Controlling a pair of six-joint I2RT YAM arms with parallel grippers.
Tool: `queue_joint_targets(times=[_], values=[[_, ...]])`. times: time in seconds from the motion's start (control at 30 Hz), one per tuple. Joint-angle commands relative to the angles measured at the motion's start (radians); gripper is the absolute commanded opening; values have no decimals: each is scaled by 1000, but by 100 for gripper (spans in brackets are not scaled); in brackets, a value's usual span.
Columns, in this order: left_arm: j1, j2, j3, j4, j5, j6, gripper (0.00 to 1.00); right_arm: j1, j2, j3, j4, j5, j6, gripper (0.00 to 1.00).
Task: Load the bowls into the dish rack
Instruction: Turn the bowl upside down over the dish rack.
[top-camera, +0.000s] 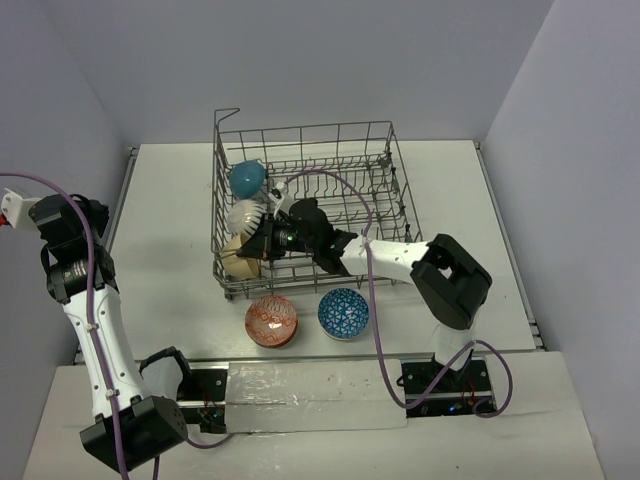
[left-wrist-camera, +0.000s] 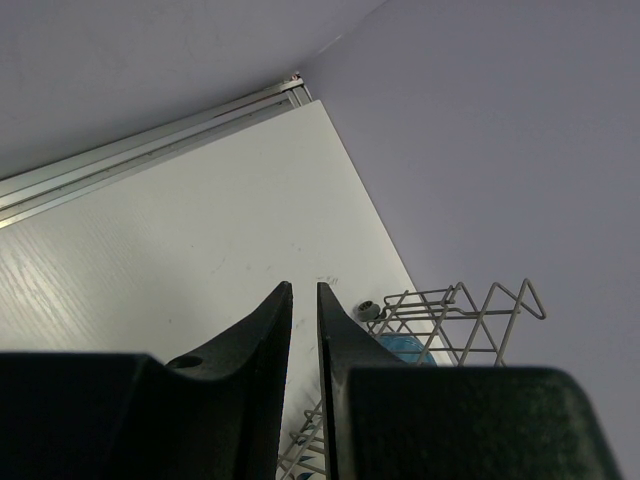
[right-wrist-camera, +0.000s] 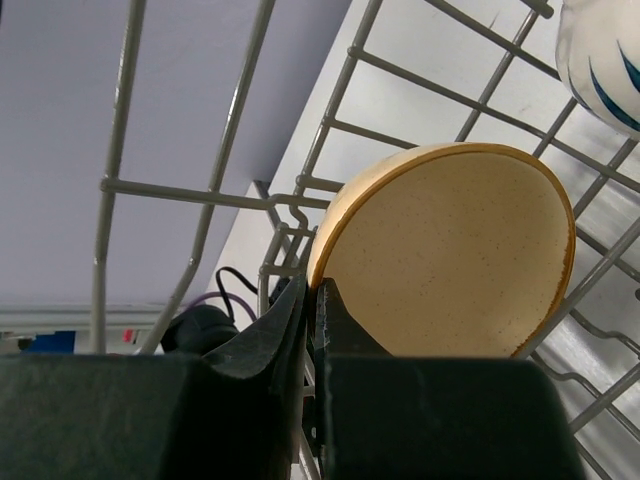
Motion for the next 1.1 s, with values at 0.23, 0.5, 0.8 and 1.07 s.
queue_joint_targets(times=[0.23, 0.5, 0.8, 1.07], values=[[-6, -2, 1, 44, 13, 17, 21, 5, -112, -18, 48, 54, -66, 0], [-11, 0, 3, 43, 8, 18, 21, 2, -141, -32, 1, 100, -106, 0], [-15, -2, 4, 39, 2, 23, 21, -4, -181, -59, -49, 140, -150, 4], [-25, -3, 7, 36, -10, 27, 21, -17, -195, -93, -50, 154, -149, 14]])
